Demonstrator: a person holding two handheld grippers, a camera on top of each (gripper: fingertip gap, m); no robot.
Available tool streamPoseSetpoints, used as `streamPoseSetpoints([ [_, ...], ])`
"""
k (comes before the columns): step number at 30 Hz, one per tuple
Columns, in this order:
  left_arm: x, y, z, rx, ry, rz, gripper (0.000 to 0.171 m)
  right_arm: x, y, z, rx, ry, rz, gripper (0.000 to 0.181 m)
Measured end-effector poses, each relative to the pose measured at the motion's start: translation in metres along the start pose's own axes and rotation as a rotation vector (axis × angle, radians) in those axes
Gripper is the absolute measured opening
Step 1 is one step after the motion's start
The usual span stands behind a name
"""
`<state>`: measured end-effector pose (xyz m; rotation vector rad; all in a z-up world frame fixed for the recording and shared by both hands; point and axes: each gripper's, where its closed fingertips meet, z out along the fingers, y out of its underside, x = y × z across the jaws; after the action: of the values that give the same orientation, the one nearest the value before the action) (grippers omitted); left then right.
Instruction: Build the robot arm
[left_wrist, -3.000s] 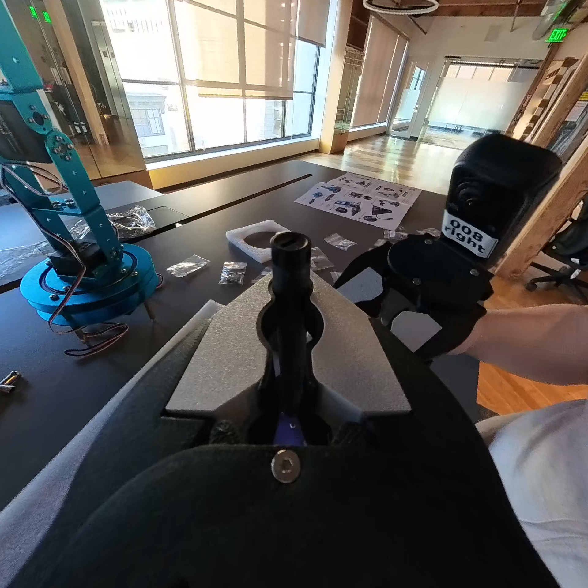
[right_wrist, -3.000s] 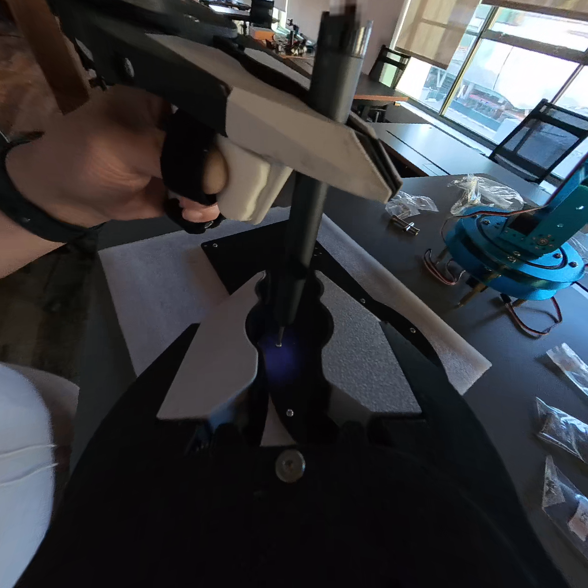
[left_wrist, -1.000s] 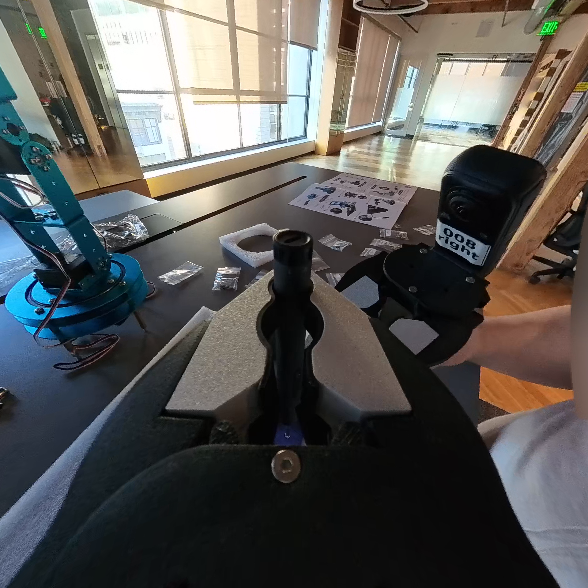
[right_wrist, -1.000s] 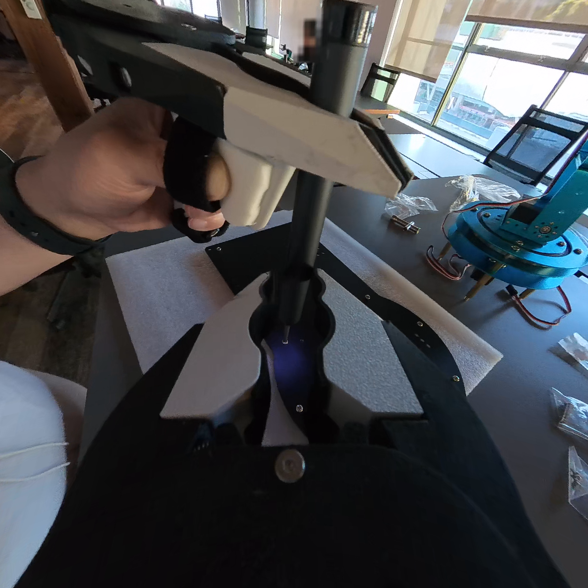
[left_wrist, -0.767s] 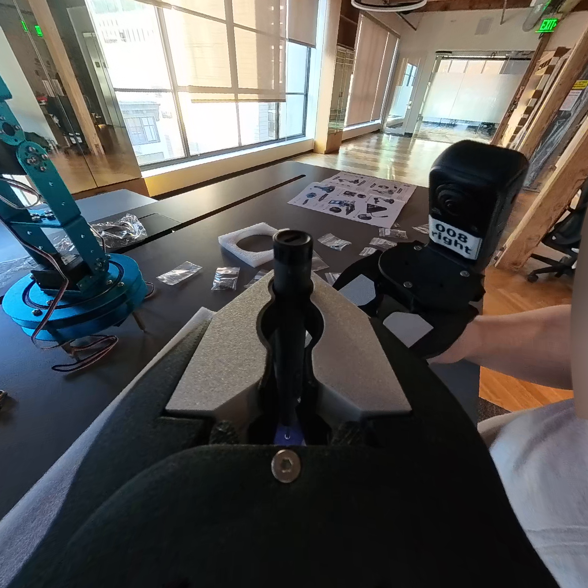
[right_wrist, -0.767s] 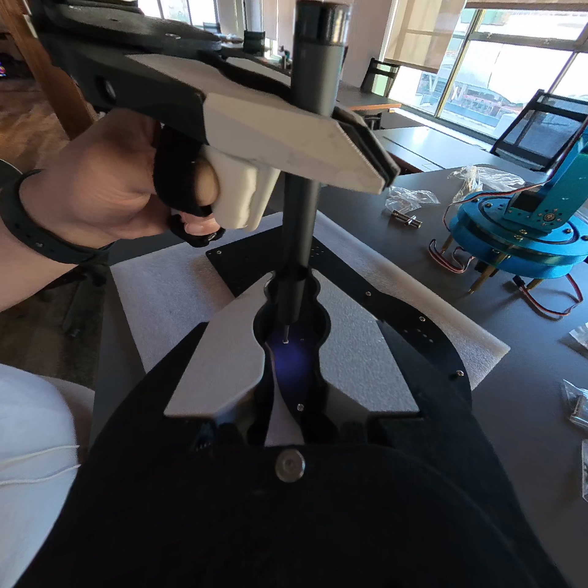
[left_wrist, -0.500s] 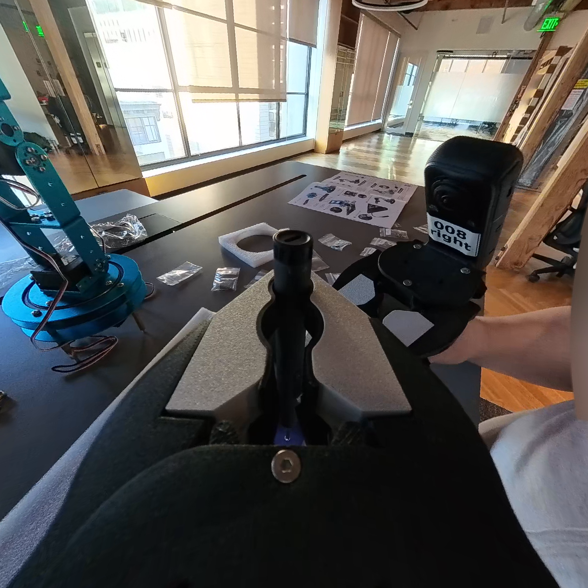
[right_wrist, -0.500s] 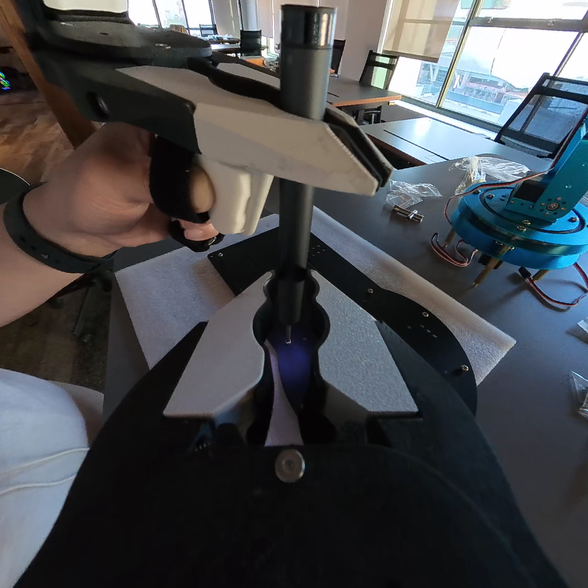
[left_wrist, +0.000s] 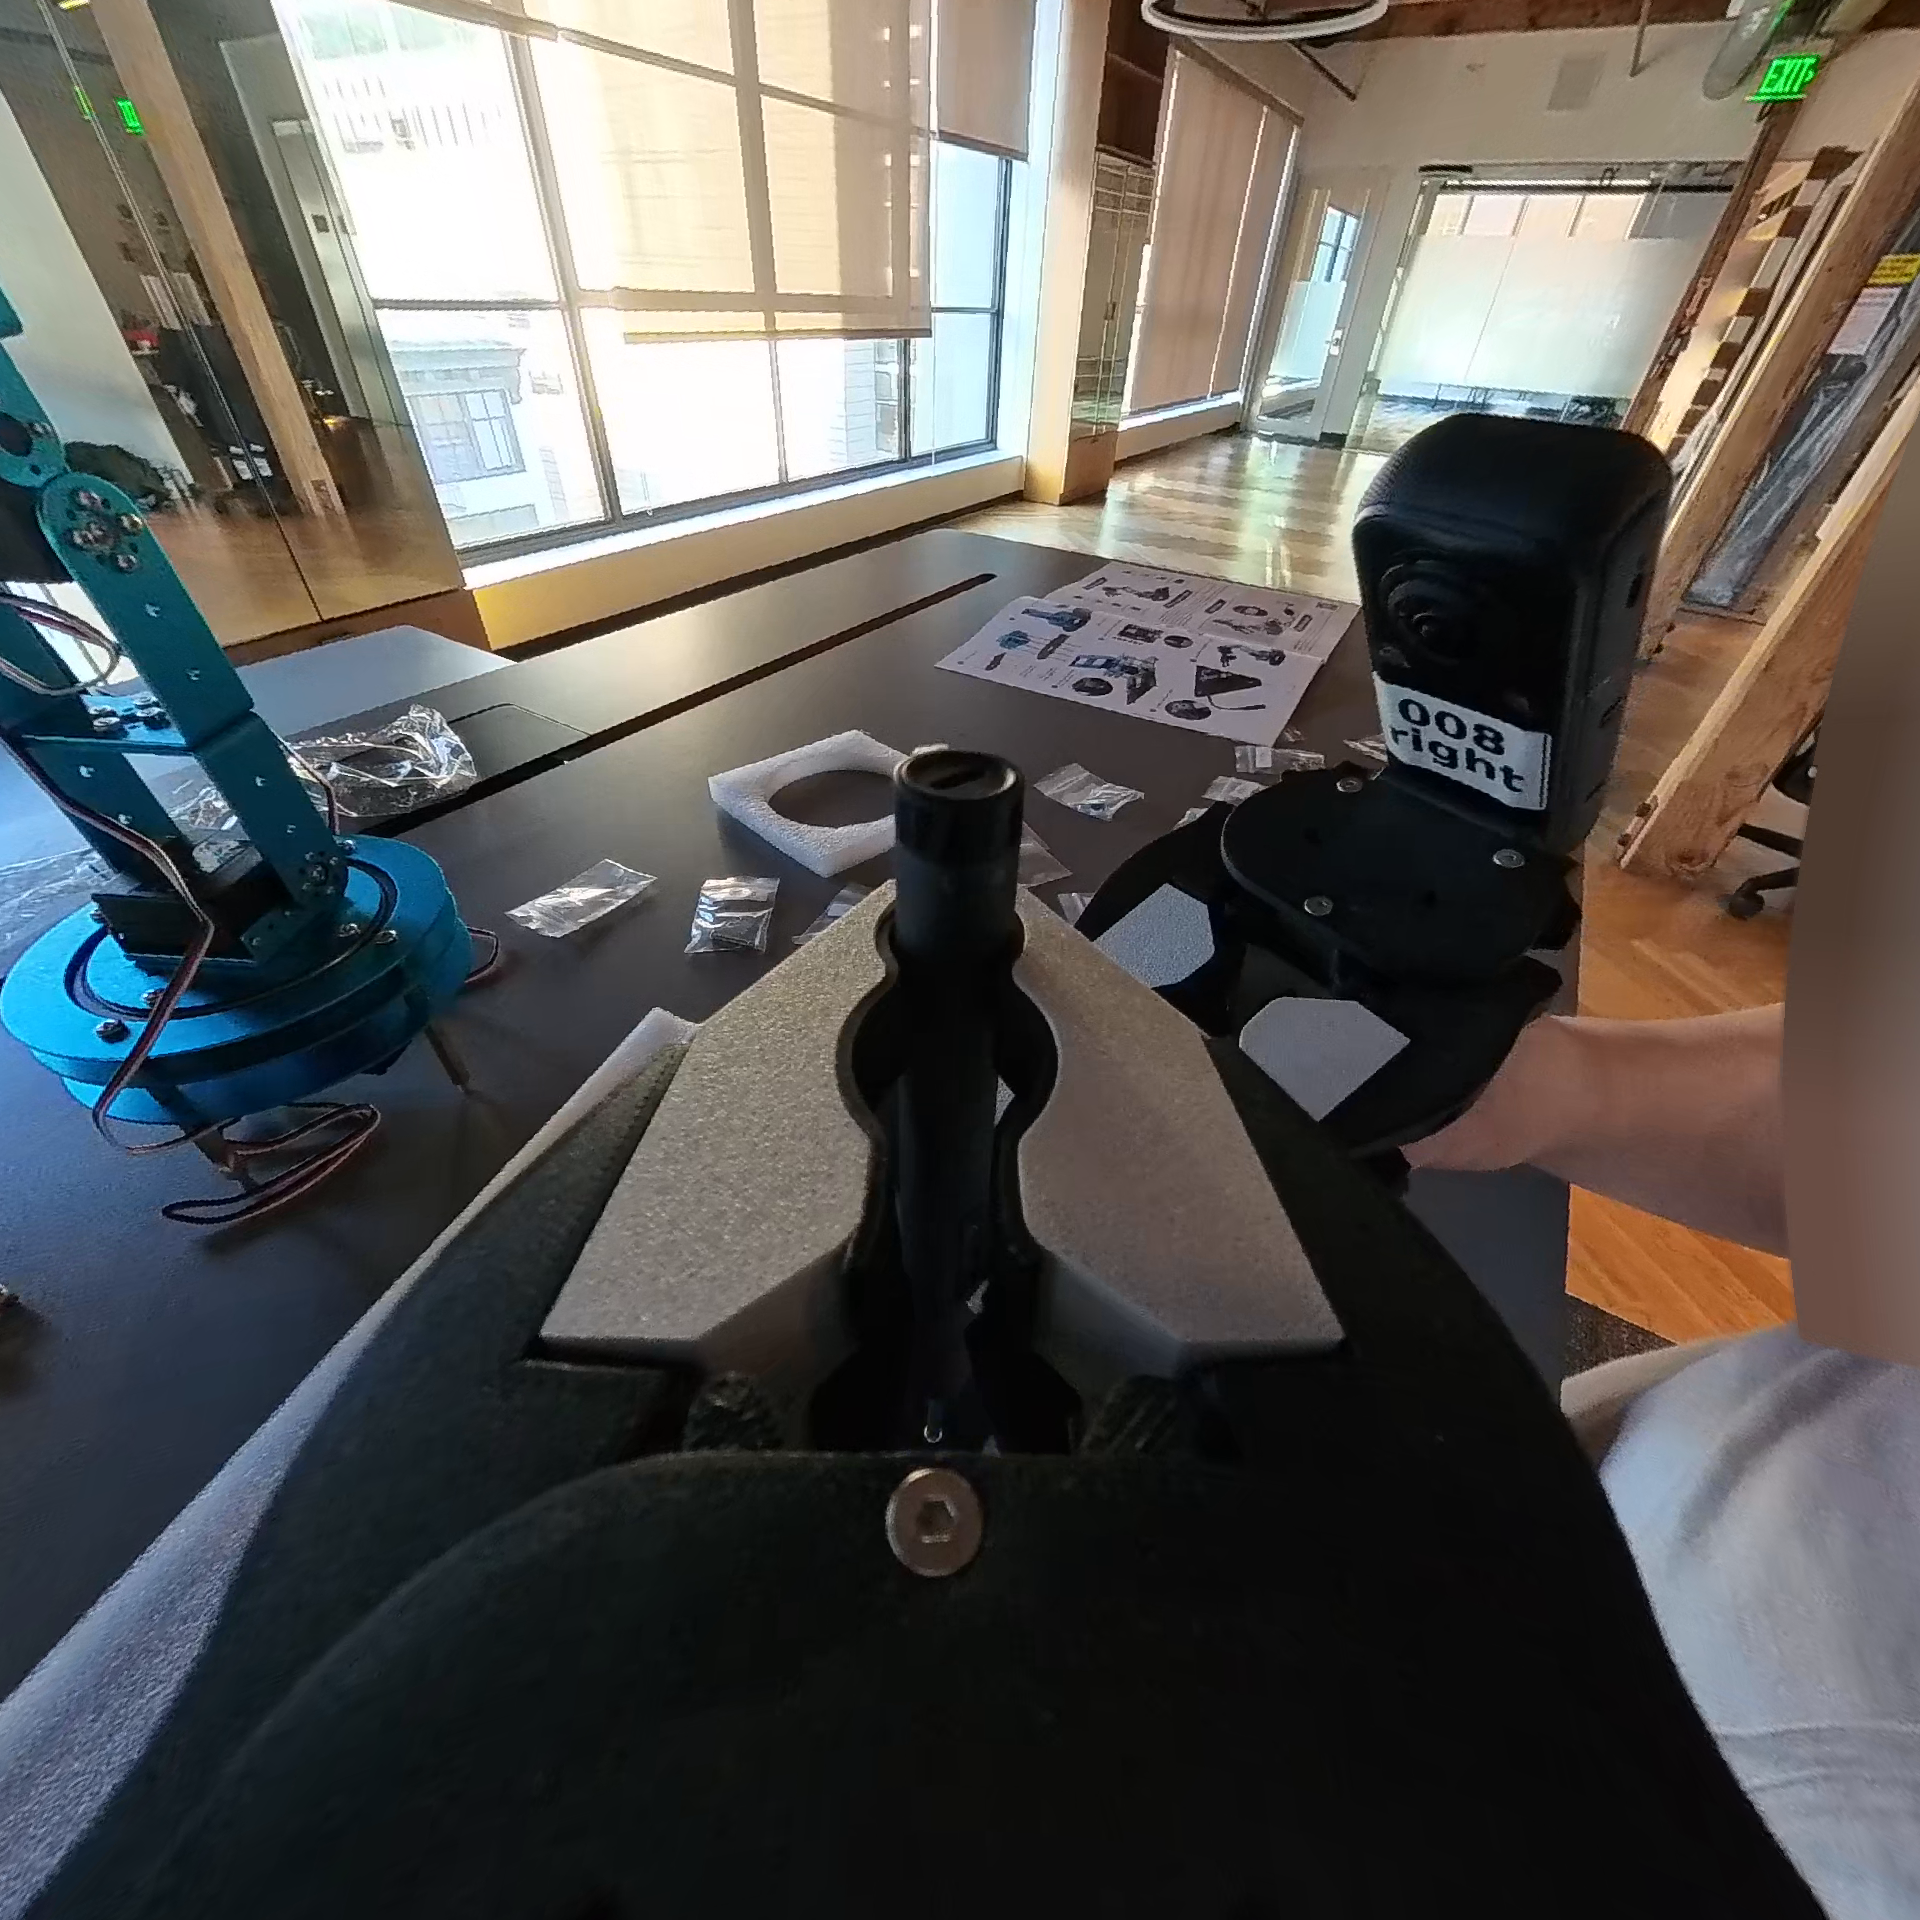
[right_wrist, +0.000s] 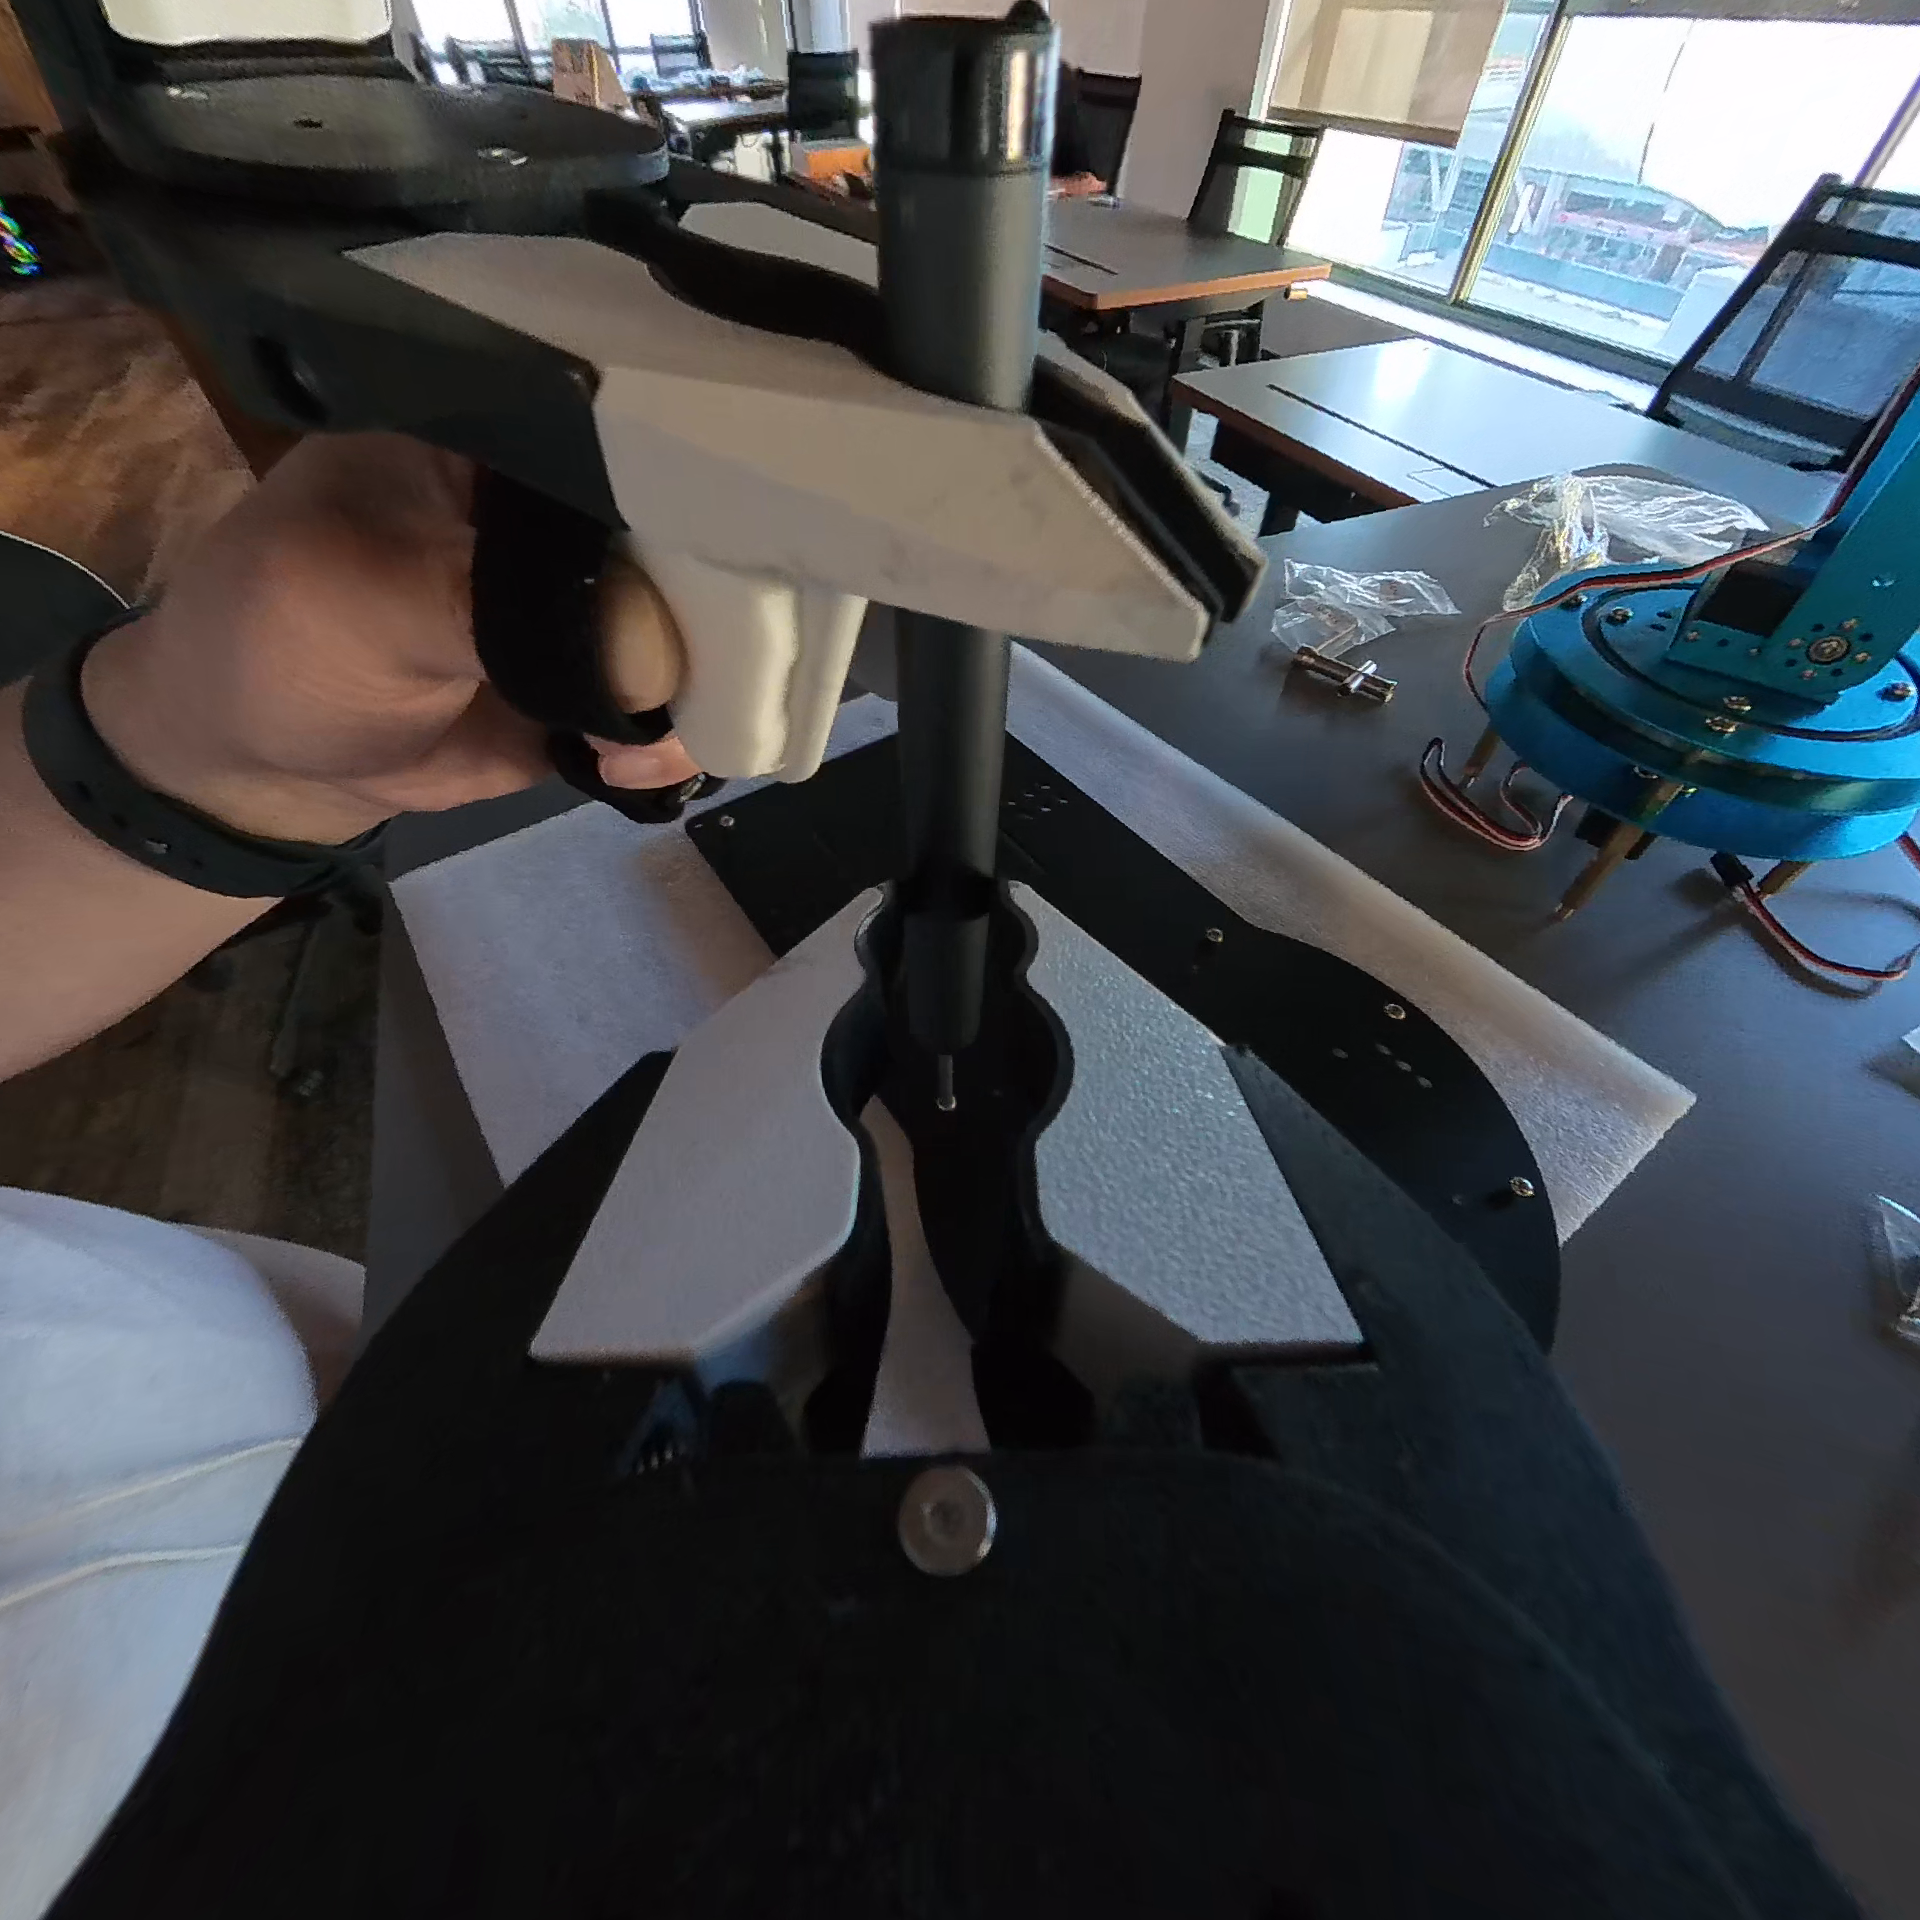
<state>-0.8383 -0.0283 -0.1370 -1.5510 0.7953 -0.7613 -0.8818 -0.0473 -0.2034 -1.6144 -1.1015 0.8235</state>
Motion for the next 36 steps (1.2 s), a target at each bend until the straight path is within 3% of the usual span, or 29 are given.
streamPoseSetpoints([
  [36, -0.0036, 0.0003, -0.0008, 0.005, -0.003, -0.016, 0.009, 0.0021, -0.0025, 0.0003, 0.014, 0.024, -0.056, 0.014],
])
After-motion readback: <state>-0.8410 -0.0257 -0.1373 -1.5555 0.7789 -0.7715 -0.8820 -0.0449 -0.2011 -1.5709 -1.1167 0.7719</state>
